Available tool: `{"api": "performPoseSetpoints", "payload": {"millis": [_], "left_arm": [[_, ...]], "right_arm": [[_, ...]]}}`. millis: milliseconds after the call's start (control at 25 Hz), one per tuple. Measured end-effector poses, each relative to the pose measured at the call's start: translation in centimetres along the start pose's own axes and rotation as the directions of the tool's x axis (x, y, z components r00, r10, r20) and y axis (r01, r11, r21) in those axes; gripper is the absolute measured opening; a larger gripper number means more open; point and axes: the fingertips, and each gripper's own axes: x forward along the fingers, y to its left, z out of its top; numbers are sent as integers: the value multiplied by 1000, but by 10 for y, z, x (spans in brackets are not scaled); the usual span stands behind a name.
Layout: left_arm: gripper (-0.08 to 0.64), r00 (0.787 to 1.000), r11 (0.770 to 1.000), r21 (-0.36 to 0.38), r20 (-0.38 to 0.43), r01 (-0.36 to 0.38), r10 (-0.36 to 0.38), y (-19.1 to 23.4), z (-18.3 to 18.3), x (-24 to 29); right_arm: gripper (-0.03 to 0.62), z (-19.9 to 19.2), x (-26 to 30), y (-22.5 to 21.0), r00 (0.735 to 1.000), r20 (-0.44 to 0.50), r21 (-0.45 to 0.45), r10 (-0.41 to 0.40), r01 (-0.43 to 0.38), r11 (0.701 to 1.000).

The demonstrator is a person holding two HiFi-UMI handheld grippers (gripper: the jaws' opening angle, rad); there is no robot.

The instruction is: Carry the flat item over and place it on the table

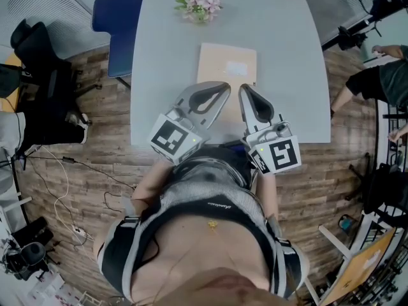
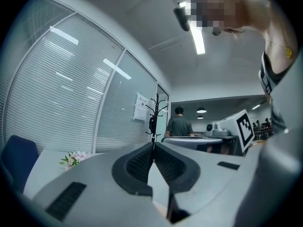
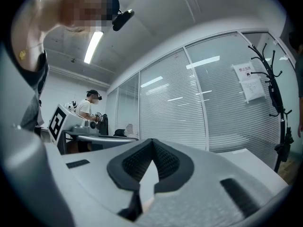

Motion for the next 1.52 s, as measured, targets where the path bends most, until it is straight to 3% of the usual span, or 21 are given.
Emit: {"api": "performPoseSetpoints", "payload": {"millis": [600,840,1520], "left_arm": [[14,1000,1000,-4,-22,-11,11,-2,2,0],[14,1000,1000,4,12,11,-11,-3,-4,1],[14,1000,1000,-16,-27,-16,16,5,2,2]], "right_arm": [[3,0,-2,-1,1000,-8,-16,0,0,1000],[3,-1,-2,-2,1000,-9,-14,-5,5,1000],[2,-3,1,-2,999,-32,-20,1,-1,1000]]}}
